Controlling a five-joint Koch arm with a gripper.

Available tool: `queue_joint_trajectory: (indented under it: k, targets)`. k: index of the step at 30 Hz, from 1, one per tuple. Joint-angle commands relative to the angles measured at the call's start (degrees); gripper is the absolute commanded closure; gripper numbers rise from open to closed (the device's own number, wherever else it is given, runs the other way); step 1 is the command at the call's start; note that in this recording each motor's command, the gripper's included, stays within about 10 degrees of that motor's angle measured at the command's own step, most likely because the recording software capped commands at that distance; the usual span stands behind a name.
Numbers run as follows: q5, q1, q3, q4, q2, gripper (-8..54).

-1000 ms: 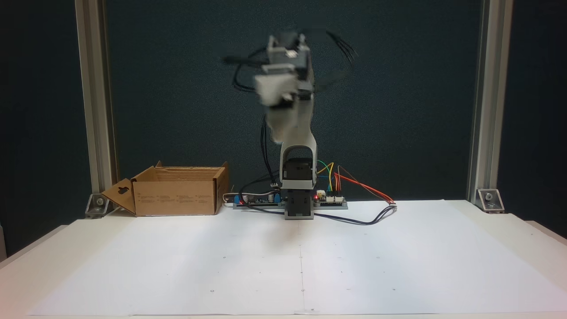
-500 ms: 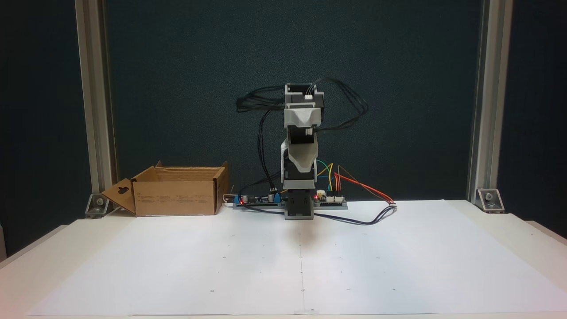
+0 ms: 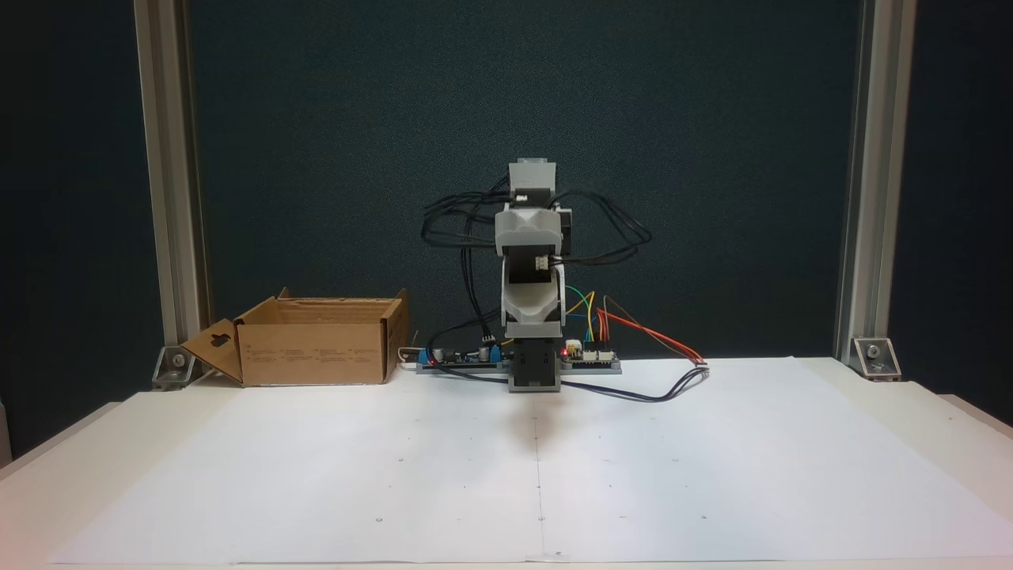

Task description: Grasp a green dice and put it in the bin.

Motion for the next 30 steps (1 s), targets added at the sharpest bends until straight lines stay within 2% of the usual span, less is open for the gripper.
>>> queue_joint_trajectory:
  k: [1, 30]
  targets:
    - [2.11, 0.18, 0.0, -6.42, 6.5, 0.4]
    - [1.93, -0.09, 29.88, -47.99, 6.42, 1.6]
